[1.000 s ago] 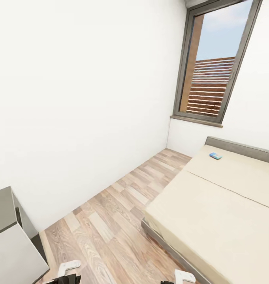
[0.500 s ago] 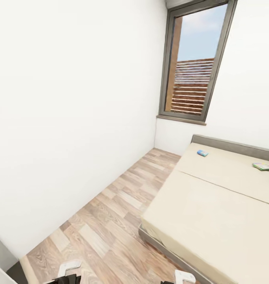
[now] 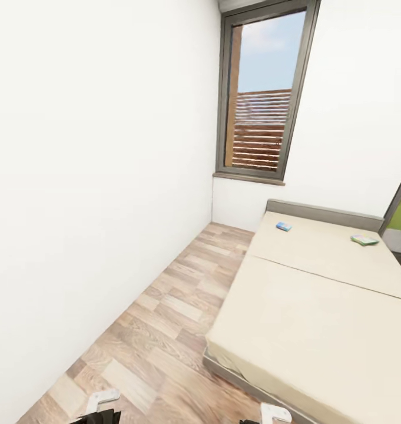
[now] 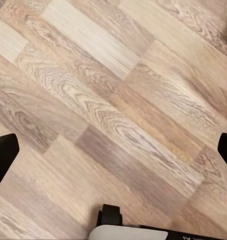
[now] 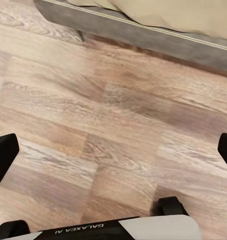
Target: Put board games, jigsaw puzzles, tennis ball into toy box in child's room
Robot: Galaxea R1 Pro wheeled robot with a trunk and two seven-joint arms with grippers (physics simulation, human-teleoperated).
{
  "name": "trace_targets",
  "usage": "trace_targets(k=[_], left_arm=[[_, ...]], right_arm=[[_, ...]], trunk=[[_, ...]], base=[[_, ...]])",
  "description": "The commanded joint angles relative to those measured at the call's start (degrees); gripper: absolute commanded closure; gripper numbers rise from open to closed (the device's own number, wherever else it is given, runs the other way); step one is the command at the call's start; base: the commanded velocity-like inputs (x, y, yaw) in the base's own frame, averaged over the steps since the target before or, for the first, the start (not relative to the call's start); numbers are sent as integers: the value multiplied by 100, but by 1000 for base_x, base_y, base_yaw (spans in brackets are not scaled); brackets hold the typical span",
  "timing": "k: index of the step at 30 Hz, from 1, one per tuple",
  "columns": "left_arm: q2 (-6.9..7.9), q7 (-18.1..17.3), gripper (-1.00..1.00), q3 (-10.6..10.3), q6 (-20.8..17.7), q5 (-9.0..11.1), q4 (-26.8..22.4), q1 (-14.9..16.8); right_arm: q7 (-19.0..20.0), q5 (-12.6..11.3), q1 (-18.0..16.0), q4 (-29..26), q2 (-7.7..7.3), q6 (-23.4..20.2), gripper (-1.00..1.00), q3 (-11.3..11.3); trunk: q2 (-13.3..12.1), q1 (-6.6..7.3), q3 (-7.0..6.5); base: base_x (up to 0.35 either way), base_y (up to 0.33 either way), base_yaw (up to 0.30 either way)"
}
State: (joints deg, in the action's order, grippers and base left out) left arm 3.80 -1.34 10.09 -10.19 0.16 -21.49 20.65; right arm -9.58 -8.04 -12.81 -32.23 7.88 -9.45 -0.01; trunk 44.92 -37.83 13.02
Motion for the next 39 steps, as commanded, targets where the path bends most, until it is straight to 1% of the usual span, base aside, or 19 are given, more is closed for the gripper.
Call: trace_targets(k=[1,21,29,39], left_arm=[[-2,-14,-100,28,-36,2,-13,0],[-2,-15,-100,28,-35,2,-15,0],[-2,-14,-100,28,-35,2,-13,0],[0,-15,-100,28,-35,2,-14,0]], right_arm=[[-26,-48,-3,-11,3,-24,-100,1],[-26,-48,-3,-2,3,-22,-100,1],[-26,-48,-3,-2,3,-22,-100,1],[-26,-48,-3,-2,3,-22,-100,1]], trunk=[[6,-4,5],[6,-4,-68],[6,-4,-104],[6,-4,-150]], base=[[259,239,-279],[254,233,-278],[196,120,-275],[126,82,-272]])
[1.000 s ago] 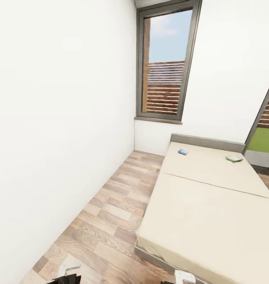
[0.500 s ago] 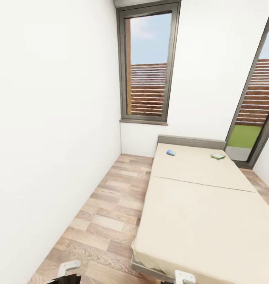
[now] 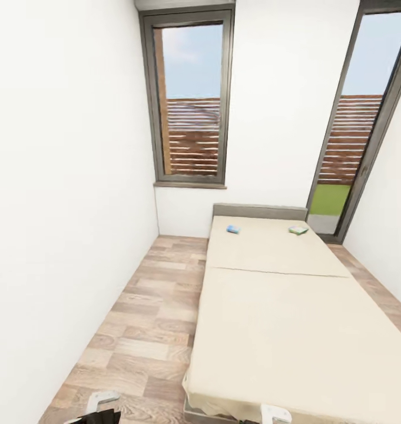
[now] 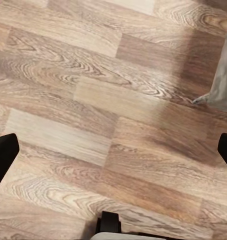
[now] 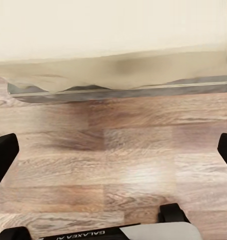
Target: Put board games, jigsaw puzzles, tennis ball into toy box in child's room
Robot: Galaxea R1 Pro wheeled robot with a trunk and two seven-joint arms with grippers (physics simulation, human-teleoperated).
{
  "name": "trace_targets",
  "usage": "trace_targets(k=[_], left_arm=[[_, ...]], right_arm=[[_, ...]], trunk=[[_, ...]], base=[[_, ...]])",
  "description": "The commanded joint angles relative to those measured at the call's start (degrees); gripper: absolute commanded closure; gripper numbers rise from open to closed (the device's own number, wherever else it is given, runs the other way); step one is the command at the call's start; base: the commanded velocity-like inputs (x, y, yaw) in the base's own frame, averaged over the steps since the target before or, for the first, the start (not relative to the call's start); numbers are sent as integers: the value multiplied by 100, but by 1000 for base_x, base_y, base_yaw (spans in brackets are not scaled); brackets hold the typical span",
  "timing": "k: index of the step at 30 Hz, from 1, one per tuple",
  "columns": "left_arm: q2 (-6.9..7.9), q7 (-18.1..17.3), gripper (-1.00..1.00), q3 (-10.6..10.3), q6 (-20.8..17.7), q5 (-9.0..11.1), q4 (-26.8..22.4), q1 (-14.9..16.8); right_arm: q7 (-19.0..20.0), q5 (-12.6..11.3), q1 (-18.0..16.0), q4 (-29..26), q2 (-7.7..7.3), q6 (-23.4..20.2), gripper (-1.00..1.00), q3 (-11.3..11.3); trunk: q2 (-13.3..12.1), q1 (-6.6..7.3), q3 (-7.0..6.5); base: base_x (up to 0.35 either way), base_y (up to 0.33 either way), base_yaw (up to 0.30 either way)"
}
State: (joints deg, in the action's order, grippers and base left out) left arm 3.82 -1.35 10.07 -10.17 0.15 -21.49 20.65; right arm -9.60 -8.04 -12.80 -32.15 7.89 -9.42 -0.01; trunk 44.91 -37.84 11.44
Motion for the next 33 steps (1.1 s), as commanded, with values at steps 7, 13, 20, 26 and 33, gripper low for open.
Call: trace_targets(k=[7,13,20,26,33], left_arm=[[-2,-14,-100,30,-38,2,-13,0],[-4,-14,-100,30,-38,2,-14,0],[-4,-14,-100,30,-37,-4,-14,0],[-4,-14,-100,30,-37,-6,-15,0],[-3,-14,-100,30,-37,-6,-14,0]], right_arm=[[-24,-49,-3,-10,2,-25,-100,1],[-24,-49,-3,-10,2,-25,-100,1],[-24,-49,-3,-10,2,-25,-100,1],[-24,-49,-3,-10,2,-25,-100,1],[-24,-49,-3,-10,2,-25,-100,1]], trunk=[[6,-2,-25],[6,-2,-54],[6,-2,-88],[6,-2,-117],[6,-2,-151]], base=[[102,79,-267],[103,135,-265],[113,227,-264],[77,124,-263],[15,22,-262]])
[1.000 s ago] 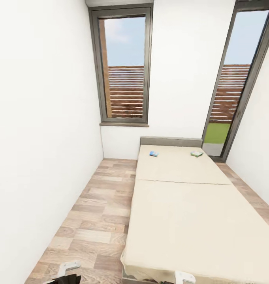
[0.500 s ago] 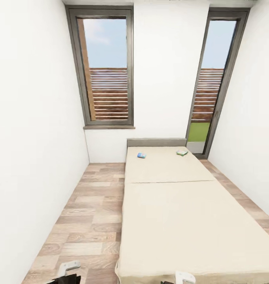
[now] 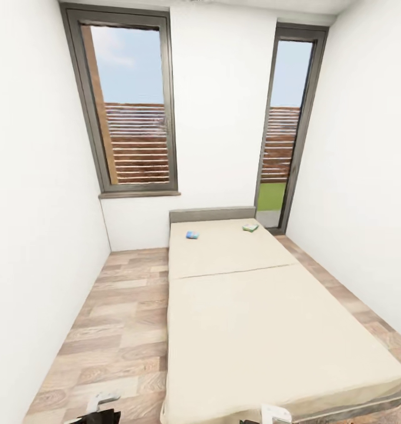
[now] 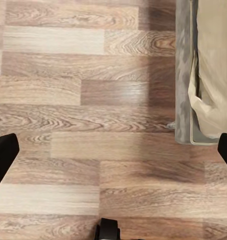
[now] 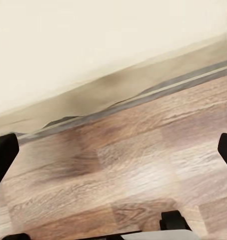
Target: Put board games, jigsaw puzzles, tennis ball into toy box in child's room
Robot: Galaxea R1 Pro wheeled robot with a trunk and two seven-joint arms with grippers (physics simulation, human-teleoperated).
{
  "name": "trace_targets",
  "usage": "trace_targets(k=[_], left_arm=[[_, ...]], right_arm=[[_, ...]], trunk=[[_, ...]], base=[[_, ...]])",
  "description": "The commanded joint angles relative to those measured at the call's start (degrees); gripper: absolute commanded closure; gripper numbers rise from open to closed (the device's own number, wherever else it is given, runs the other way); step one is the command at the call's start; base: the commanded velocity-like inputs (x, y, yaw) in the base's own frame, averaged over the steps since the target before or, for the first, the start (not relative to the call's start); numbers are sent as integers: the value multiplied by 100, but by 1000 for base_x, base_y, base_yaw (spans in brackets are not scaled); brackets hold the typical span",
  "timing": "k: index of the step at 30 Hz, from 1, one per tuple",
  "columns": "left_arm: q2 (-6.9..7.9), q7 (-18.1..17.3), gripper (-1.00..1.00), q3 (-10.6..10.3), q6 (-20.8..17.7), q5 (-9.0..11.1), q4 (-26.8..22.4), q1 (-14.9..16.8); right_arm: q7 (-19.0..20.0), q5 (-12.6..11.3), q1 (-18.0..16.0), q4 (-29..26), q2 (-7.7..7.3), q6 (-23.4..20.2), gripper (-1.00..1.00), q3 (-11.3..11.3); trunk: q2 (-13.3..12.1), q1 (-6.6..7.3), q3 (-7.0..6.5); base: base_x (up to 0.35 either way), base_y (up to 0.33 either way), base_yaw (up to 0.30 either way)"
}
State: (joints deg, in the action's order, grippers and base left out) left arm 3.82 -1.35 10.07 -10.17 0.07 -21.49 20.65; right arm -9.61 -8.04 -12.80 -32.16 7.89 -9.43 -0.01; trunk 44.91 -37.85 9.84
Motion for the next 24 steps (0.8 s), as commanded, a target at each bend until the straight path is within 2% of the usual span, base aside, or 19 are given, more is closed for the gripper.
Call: trace_targets(k=[1,15,20,24], left_arm=[[-3,-14,-100,31,-38,1,-16,0],[4,-14,-100,31,-38,1,-14,0],[4,-14,-100,31,-38,1,-13,0],[5,-14,-100,31,-38,1,-13,0]], right_arm=[[-24,-49,-3,-10,2,-24,-100,1],[-24,-49,-3,-10,2,-24,-100,1],[-24,-49,-3,-10,2,-24,-100,1],[-24,-49,-3,-10,2,-29,-100,1]], trunk=[[7,-1,4],[7,-1,-65],[7,-1,-90],[7,-1,-99]], base=[[5,7,-262],[1,8,-260],[0,158,-253],[0,165,-111]])
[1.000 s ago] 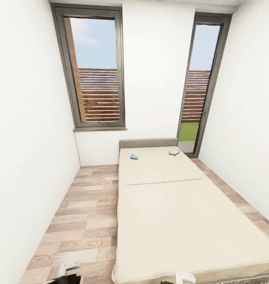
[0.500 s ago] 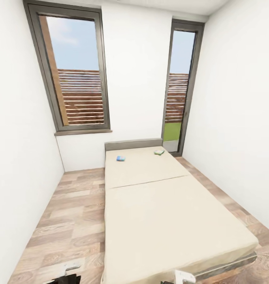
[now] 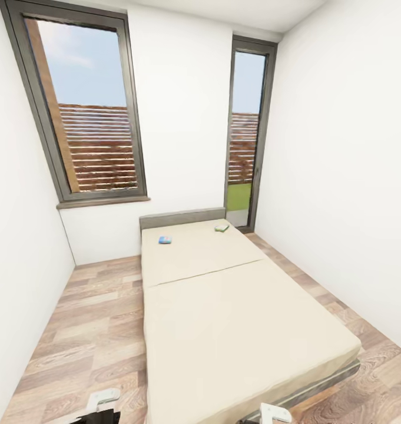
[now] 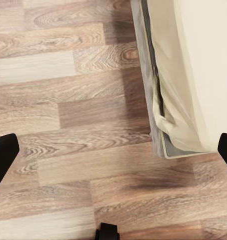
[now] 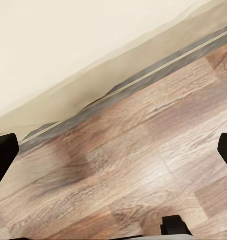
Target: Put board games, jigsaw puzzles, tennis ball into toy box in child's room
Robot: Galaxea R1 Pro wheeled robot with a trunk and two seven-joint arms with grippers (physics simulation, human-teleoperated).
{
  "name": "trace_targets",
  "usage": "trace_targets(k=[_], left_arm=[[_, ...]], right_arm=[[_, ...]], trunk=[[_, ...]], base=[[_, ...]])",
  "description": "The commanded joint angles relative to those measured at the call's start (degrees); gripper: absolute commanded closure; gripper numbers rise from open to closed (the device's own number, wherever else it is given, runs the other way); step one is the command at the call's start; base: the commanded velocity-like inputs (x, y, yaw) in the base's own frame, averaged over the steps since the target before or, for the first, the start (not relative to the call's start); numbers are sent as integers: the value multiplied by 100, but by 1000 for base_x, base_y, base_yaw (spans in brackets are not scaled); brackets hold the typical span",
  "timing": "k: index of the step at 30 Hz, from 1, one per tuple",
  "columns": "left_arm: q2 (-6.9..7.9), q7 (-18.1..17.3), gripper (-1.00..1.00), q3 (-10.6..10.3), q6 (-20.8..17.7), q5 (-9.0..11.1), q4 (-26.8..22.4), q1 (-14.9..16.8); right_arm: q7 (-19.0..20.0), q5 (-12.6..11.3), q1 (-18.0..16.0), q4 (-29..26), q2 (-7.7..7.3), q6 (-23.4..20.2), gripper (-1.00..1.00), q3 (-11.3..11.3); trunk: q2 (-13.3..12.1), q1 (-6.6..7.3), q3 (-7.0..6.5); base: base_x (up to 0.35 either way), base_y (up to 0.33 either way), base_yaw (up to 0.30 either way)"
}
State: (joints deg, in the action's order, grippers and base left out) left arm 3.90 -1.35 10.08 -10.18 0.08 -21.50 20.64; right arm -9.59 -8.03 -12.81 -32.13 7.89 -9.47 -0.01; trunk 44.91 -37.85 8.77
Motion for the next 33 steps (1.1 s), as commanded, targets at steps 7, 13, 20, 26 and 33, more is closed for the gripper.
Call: trace_targets(k=[7,13,20,26,33], left_arm=[[-3,-14,-100,30,-36,1,-12,2],[-5,-14,-100,30,-36,1,-12,2],[-10,-14,-100,30,-36,1,-13,2],[-11,-14,-100,30,-36,1,-12,2],[-12,-14,-100,30,-36,1,-12,2]], right_arm=[[-22,-54,-2,-4,-4,-14,-100,-3],[-11,-48,-2,14,-16,-1,-100,-7],[-8,-65,-2,21,-35,3,-100,-8],[-8,-82,-2,23,-33,3,-100,-8],[-6,-104,-2,21,-36,-1,-100,-8]], trunk=[[7,-1,5],[7,-1,4],[7,-1,4],[7,-1,4],[7,-1,4]], base=[[0,89,-30],[0,129,-5],[21,32,-1],[167,130,0],[180,173,0]])
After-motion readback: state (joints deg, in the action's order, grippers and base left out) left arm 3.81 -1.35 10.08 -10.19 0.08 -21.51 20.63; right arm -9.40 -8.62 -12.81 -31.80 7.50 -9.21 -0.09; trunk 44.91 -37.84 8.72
